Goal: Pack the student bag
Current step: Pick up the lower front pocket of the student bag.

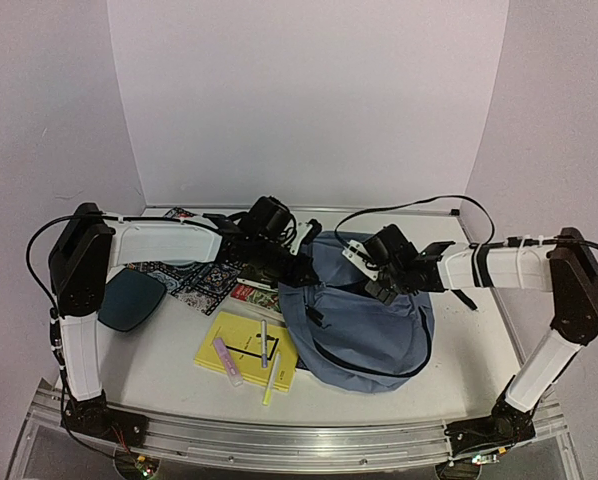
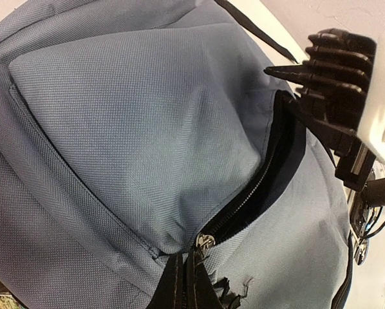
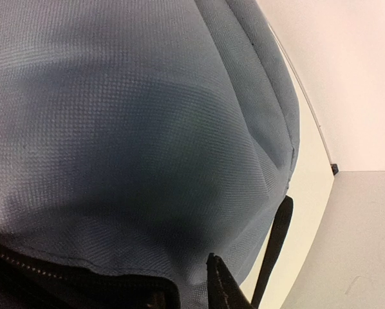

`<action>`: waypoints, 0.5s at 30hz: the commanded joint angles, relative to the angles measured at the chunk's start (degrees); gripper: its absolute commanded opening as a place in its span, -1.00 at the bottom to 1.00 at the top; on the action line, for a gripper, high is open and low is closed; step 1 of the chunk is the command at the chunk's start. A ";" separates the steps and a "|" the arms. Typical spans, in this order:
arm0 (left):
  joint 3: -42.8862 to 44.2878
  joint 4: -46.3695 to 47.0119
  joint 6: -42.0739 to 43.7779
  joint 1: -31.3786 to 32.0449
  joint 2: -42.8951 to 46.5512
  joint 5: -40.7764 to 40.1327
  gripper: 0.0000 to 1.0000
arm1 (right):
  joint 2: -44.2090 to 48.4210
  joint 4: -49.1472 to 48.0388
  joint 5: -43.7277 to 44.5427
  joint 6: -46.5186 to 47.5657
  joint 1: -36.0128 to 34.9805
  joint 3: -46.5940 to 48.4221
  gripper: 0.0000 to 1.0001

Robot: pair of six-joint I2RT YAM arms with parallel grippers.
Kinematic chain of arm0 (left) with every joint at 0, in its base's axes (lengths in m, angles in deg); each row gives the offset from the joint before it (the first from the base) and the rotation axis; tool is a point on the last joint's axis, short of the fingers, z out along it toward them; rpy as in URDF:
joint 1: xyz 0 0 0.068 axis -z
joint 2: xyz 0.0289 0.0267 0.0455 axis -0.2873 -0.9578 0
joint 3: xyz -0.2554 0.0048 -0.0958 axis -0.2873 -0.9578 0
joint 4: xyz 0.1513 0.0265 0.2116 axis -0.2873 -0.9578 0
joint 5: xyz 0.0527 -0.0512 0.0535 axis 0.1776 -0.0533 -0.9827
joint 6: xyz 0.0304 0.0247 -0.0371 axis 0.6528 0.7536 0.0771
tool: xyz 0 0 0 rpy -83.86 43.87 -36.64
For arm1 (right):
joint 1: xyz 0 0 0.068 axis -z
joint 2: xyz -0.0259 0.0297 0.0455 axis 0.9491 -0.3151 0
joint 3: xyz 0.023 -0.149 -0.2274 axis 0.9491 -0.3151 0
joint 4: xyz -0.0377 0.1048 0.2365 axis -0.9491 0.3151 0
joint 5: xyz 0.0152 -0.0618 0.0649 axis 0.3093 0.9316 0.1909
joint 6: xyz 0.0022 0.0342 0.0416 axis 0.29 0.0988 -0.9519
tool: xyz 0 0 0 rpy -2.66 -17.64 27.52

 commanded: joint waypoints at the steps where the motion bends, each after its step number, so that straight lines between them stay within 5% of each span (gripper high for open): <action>1: 0.49 2.17 0.10 -0.43 1.34 0.34 -1.00 | 3.11 -1.24 3.47 -0.96 -0.02 -0.61 -0.69; 5: 1.51 2.12 0.01 -0.43 0.77 -1.67 -1.00 | 7.24 0.04 2.72 -2.75 -0.02 -0.08 -1.00; 13: 8.35 1.95 -0.48 -0.60 -2.12 -2.21 -0.98 | 13.79 4.18 6.32 -9.38 -0.35 2.98 -1.00; 15: 9.05 1.82 -0.96 -0.61 -2.04 -2.58 -0.80 | 13.43 7.62 6.64 -11.86 -0.57 4.78 -1.00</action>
